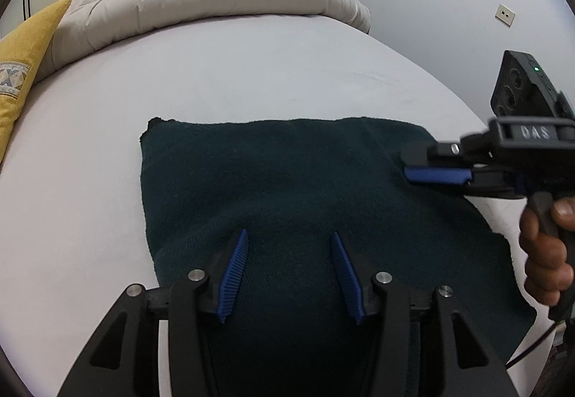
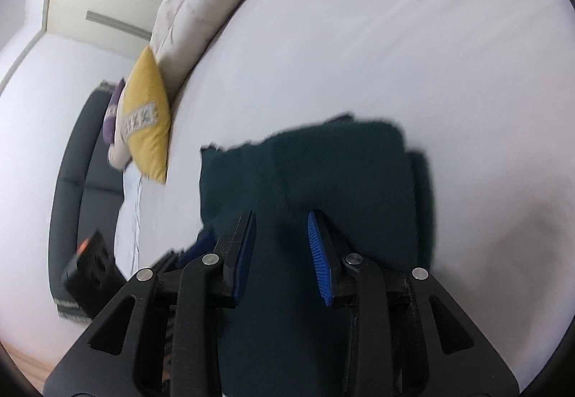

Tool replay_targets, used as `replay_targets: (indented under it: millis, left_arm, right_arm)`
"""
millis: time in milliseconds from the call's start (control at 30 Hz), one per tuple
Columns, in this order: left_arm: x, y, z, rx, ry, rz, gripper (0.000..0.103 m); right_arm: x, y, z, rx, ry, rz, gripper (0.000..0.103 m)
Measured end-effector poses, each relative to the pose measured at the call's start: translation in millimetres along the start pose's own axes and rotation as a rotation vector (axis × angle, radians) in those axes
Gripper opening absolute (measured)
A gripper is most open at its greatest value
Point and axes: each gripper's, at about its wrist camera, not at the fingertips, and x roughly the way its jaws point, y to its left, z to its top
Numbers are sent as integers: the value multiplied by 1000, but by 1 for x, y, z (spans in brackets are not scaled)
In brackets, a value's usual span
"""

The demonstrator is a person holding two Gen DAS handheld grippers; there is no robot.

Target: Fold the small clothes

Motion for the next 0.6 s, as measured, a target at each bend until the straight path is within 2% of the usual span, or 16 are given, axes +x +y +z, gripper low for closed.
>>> replay_targets:
  millis: [167, 300, 367, 500, 567, 600]
  left_arm:
    - [3, -6, -2, 10, -2, 11, 53]
    - [2, -7, -5, 13, -3, 15, 53]
    - [2, -6, -5, 14, -4, 17, 53]
    - [1, -7, -8, 19, -12, 26, 53]
    - [-1, -8, -11, 21, -15, 33, 53]
    - [-1, -9, -11, 22, -16, 36, 53]
  right_arm:
    - [-8, -18, 6, 29, -74, -2, 19]
    - [-33, -24, 1, 55, -187, -49, 23]
    - [-47, -17, -7, 19, -202, -49, 26]
    - [-63, 7, -43, -87, -108, 119, 26]
    - [-60, 14, -62, -130, -51, 147, 26]
    - [-53, 13, -77, -136, 8, 140, 26]
